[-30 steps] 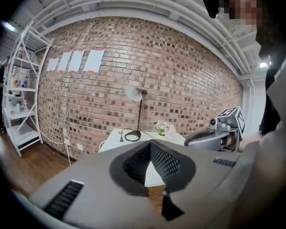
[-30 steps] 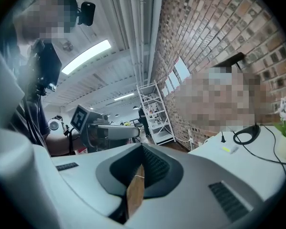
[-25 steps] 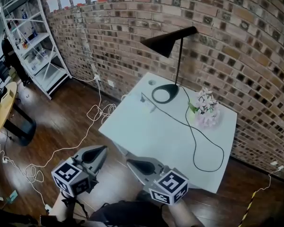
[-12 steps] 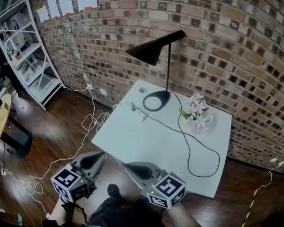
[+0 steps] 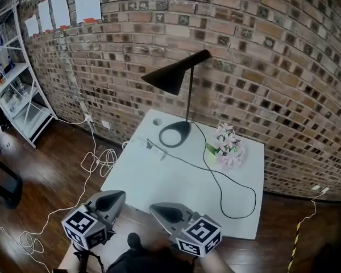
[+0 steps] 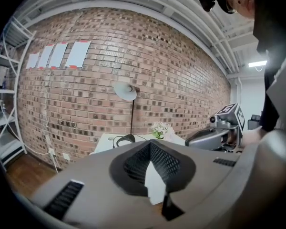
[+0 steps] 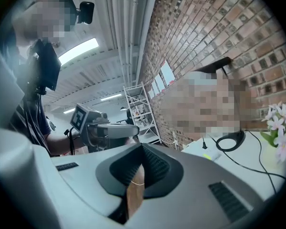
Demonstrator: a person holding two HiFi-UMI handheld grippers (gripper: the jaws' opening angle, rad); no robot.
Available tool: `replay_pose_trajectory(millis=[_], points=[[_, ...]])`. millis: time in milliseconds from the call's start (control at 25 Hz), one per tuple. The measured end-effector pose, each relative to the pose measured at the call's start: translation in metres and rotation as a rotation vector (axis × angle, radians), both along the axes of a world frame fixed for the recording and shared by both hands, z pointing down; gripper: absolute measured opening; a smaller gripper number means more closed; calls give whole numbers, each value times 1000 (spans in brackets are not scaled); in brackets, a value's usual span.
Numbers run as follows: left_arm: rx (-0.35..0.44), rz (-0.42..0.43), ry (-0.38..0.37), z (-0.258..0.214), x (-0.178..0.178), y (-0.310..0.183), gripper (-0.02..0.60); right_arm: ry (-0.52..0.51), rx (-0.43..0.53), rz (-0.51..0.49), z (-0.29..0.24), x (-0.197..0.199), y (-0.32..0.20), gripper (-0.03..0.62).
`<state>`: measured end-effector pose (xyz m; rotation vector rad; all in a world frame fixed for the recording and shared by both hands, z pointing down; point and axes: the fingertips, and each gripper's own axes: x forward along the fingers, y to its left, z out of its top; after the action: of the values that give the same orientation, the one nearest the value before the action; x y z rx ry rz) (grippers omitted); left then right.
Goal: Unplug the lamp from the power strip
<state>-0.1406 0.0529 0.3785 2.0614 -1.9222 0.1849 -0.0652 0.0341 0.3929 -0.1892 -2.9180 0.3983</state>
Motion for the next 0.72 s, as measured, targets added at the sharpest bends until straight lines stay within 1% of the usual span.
replay_pose_trajectory(millis=[80,240,360,600,720], points=[[12,13,26,3,-17,2,15,23,14,4,2,-14,5,-6],[35,46,39,8,-51,3,15,59,21,37,3,-40,12,-6],[59,48,63,10,-73,2,15,82,33,54,3,-56,16,-6],[91,82,113,13,-104,4,15,118,57,97,3,-86,22,-6],[106,113,100,9,-120,7,15,135,74,116,2,-101,26,-6]])
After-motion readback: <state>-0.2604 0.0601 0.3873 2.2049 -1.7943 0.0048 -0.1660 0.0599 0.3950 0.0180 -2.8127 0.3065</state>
